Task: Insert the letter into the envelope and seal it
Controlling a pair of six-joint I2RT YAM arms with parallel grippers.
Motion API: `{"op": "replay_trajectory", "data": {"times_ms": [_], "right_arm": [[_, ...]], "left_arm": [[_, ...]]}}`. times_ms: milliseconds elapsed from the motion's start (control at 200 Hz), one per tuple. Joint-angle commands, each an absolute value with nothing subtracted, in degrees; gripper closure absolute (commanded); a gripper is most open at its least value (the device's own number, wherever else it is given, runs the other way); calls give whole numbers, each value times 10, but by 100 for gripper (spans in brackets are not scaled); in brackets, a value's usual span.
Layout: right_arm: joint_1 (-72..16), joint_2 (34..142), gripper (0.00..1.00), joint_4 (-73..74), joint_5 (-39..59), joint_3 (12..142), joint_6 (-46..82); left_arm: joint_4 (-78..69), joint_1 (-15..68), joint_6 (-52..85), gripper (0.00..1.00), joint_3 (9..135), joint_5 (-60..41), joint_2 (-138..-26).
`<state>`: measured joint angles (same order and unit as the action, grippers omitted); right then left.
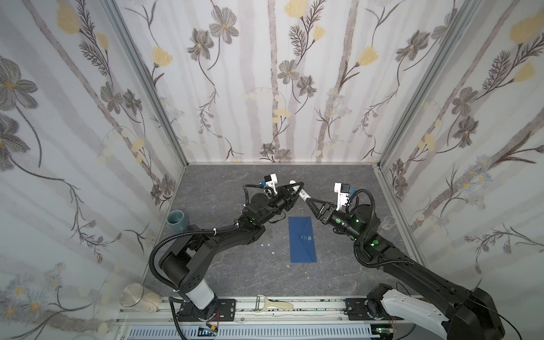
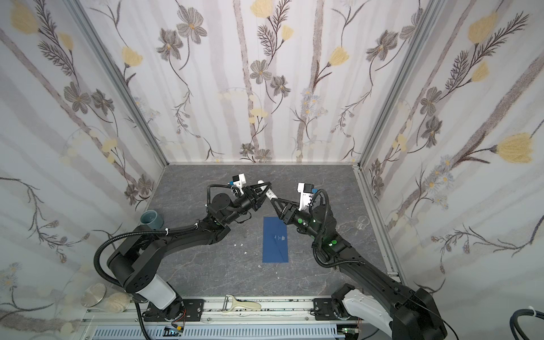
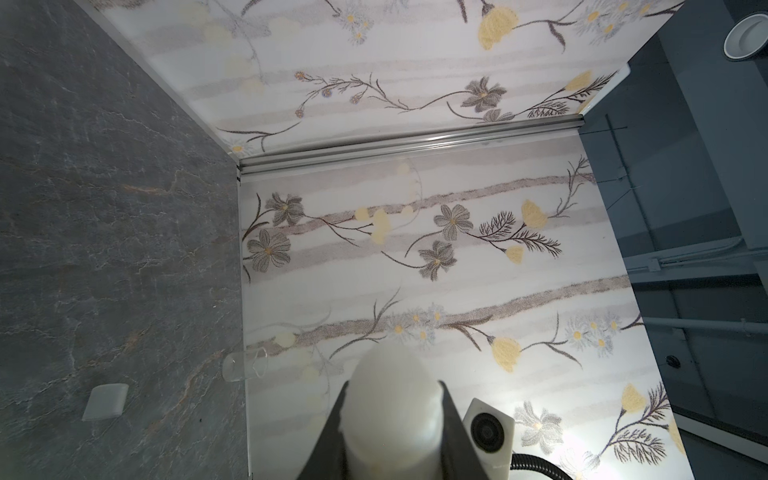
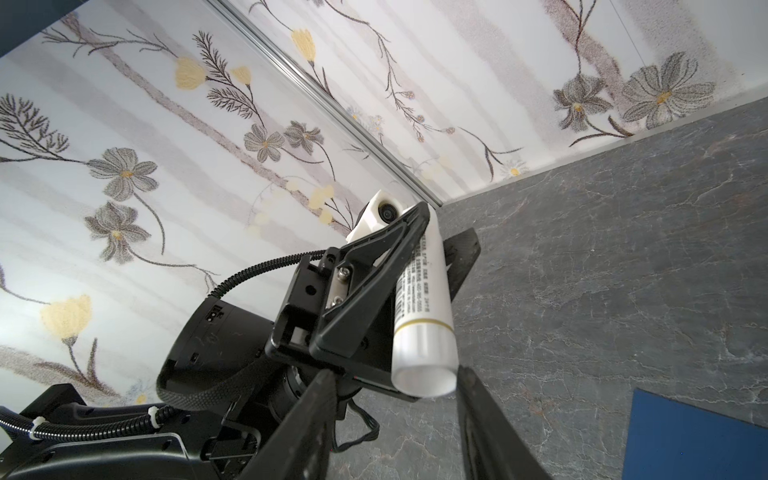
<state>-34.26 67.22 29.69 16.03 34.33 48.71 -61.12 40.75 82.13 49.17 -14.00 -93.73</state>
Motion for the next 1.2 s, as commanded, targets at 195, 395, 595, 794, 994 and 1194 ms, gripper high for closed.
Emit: {"op": "replay_trajectory", "data": {"times_ms": [195, 395, 595, 794, 994, 1194], "right_arm": [[-341, 685, 51, 293, 137, 362, 463], [-341, 704, 56, 300, 149, 369, 464], [-339, 706, 82, 301, 152, 372, 464], [-340, 706, 91, 270, 143, 383, 440], [-352, 705, 94, 199, 104, 402, 383], [-373, 703, 96, 123, 44, 426, 314]], "left_arm": [[-650, 412, 829, 100, 497, -133, -934], [-651, 412, 831, 100, 504, -138, -939], [-652, 412, 832, 100, 505, -140, -940], [-650, 413, 837, 100, 498, -140, -940], [-648, 419, 858, 100, 484, -149, -941], [-640, 425, 871, 100, 467, -162, -935]]}}
